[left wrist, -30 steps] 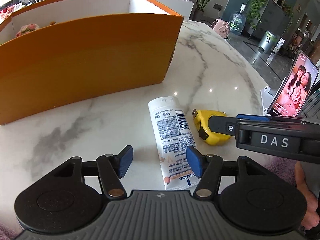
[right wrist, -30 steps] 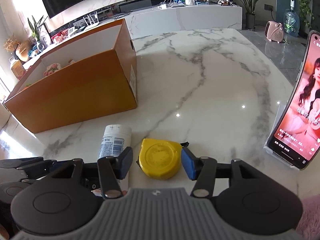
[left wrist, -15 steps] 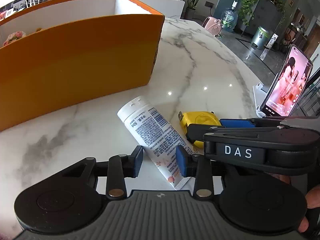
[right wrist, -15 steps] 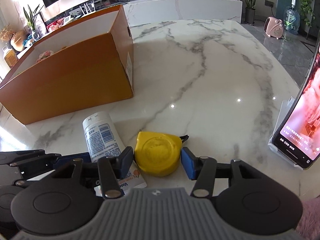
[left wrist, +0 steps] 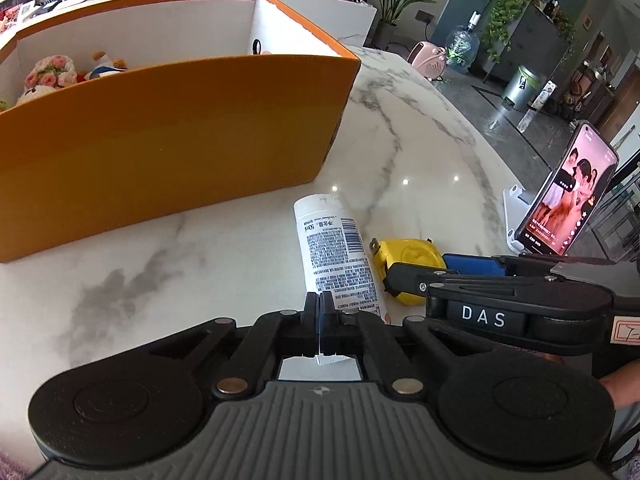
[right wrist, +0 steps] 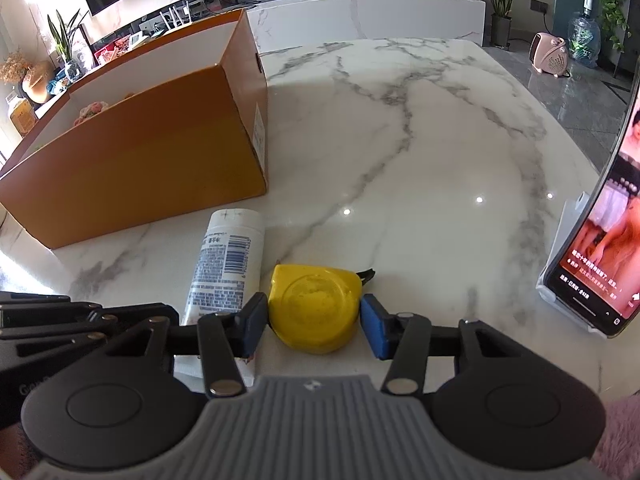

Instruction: Organize objects

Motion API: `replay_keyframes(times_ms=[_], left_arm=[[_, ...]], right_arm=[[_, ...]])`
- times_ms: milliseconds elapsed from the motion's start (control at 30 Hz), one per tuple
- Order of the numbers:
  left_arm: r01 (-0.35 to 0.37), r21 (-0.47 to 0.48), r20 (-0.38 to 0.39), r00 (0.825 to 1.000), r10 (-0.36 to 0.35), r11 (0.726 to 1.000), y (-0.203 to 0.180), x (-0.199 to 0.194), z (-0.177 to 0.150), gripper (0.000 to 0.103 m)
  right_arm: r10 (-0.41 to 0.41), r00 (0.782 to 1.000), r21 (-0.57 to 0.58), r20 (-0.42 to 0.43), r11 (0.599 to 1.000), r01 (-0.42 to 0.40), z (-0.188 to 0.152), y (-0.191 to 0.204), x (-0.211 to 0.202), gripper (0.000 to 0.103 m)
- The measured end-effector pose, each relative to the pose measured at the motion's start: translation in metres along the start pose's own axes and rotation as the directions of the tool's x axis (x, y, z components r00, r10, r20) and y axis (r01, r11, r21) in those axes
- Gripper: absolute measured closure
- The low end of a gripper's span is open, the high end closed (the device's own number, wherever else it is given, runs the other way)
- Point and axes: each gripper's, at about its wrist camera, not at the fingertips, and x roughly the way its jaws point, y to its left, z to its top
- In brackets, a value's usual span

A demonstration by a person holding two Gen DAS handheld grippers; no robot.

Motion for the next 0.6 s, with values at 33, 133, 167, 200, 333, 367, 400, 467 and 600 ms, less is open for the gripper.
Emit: replay_keyframes(times_ms=[33, 133, 167, 200, 333, 367, 400, 467, 600], left_arm=[[-0.004, -0.003, 0.002, 1.000, 0.004, 1.000, 0.000, 0.000, 0.001, 0.095], [-0.013, -0.002, 0.007, 1.000, 0.013, 1.000, 0.000, 0.000, 0.001, 0.075], [-0.020, 0.005, 0.008, 1.000, 0.020, 1.000, -0.003, 0.001, 0.001, 0.070], [-0.030, 0.011, 0.008, 1.000, 0.030, 0.999, -0.004, 0.003, 0.001, 0.062], [-0.056, 0.043, 0.008, 0.998, 0.056, 0.997, -0.011, 0.010, -0.002, 0.051], [-0.063, 0.052, 0.002, 0.998, 0.063, 0.997, -0.013, 0.013, -0.003, 0.052], [-0.072, 0.053, -0.004, 0.997, 0.072, 0.996, -0.014, 0.016, -0.003, 0.052], [-0.068, 0.050, -0.026, 0.997, 0.070, 0.996, -0.014, 0.021, -0.005, 0.052], [-0.077, 0.090, -0.005, 0.997, 0.077, 0.993, -0.020, 0.024, -0.009, 0.051]], right_arm=[[0.000, 1.000, -0.004, 0.000, 1.000, 0.000, 0.000, 0.001, 0.000, 0.050], [-0.003, 1.000, -0.005, 0.000, 1.000, 0.003, 0.000, 0.001, 0.000, 0.050], [-0.008, 1.000, 0.004, 0.000, 1.000, 0.008, 0.000, 0.000, 0.000, 0.050], [-0.016, 1.000, 0.013, 0.000, 1.000, 0.016, 0.000, -0.002, -0.001, 0.050], [-0.014, 1.000, 0.039, -0.002, 0.999, 0.014, 0.001, -0.006, 0.000, 0.050], [-0.015, 1.000, 0.035, -0.002, 0.999, 0.015, 0.001, -0.006, -0.001, 0.050], [-0.017, 1.000, 0.032, -0.002, 0.999, 0.017, 0.001, -0.006, 0.000, 0.050], [-0.016, 1.000, 0.034, -0.002, 0.999, 0.016, 0.001, -0.008, 0.000, 0.050], [-0.018, 1.000, 0.031, -0.002, 0.999, 0.018, 0.002, -0.007, 0.000, 0.050]])
